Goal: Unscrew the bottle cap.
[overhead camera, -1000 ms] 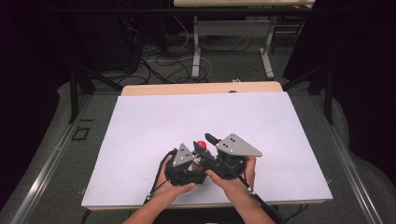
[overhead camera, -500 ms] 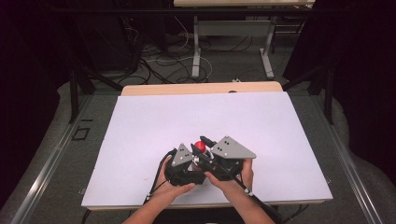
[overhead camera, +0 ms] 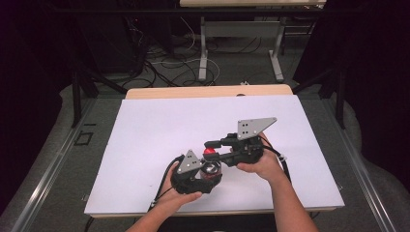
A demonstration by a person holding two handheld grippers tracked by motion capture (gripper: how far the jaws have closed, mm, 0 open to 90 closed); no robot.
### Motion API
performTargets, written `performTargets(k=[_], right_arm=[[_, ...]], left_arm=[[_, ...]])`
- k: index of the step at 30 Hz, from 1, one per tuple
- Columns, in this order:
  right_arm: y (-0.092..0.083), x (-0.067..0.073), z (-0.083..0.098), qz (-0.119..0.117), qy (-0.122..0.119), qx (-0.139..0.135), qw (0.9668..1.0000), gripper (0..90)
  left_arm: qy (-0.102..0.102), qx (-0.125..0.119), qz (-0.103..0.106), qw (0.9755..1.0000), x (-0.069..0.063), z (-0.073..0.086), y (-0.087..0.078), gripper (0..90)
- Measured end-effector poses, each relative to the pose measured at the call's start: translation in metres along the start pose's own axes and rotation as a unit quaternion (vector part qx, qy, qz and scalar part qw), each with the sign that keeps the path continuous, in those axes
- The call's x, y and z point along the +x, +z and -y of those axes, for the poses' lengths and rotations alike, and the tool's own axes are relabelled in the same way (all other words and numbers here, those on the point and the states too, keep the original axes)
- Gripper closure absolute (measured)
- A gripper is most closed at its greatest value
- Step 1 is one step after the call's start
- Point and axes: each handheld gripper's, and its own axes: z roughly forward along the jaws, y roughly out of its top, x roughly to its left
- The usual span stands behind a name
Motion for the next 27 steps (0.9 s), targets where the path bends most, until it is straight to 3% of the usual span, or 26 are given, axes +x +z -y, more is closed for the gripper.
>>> performTargets(k=[4, 6, 8, 10, 13, 16, 19, 24, 27], right_arm=[[0.002, 0.000, 0.001, 0.012, -0.002, -0.009, 0.9999, 61.2], [0.001, 0.005, 0.000, 0.037, 0.017, -0.013, 0.9991, 53.0], [0.001, 0.014, -0.001, 0.087, 0.036, -0.029, 0.9952, 51.7], [0.002, 0.025, -0.004, 0.142, 0.045, -0.037, 0.9882, 50.6], [0.007, 0.049, -0.009, 0.215, 0.048, -0.039, 0.9747, 50.1], [0.017, 0.068, -0.010, 0.265, 0.043, -0.036, 0.9625, 50.5], [0.025, 0.078, -0.007, 0.320, 0.045, -0.031, 0.9457, 51.7], [0.035, 0.078, -0.002, 0.353, 0.050, -0.016, 0.9343, 57.3], [0.037, 0.076, -0.002, 0.346, 0.046, -0.019, 0.9369, 61.1]], left_arm=[[-0.006, -0.002, -0.004, 1.0000, 0.002, 0.000, -0.001, 29.3], [-0.005, -0.004, -0.012, 0.9999, 0.002, 0.000, -0.002, 29.2], [-0.010, -0.007, -0.016, 0.9998, 0.003, 0.000, -0.002, 29.2], [-0.008, -0.003, -0.022, 0.9997, 0.004, 0.000, -0.002, 29.2], [-0.014, -0.003, -0.026, 0.9996, 0.004, 0.000, -0.001, 29.2], [-0.015, -0.006, -0.030, 0.9994, 0.003, 0.001, 0.000, 29.2], [-0.009, 0.000, -0.029, 0.9995, 0.002, 0.000, -0.001, 29.2], [-0.006, 0.000, -0.027, 0.9996, 0.000, -0.001, -0.002, 29.2], [-0.011, -0.001, -0.025, 0.9996, 0.001, -0.001, -0.002, 29.2]])
